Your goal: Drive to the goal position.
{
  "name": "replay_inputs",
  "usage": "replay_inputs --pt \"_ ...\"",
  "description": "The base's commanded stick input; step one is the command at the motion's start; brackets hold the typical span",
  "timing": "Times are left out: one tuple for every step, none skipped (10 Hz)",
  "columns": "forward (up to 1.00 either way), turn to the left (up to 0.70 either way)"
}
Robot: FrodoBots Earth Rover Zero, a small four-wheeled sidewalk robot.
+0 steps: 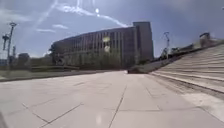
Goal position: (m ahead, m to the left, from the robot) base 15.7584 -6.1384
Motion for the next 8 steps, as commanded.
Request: replay_inputs --pt "0.70 -0.05" --pt "0.70 -0.05" --pt "0.70 -0.05" --pt "0.70 -0.05" --pt "0.70 -0.05" --pt "0.70 -0.05" --pt "0.70 -0.05" --pt "0.70 -0.05"
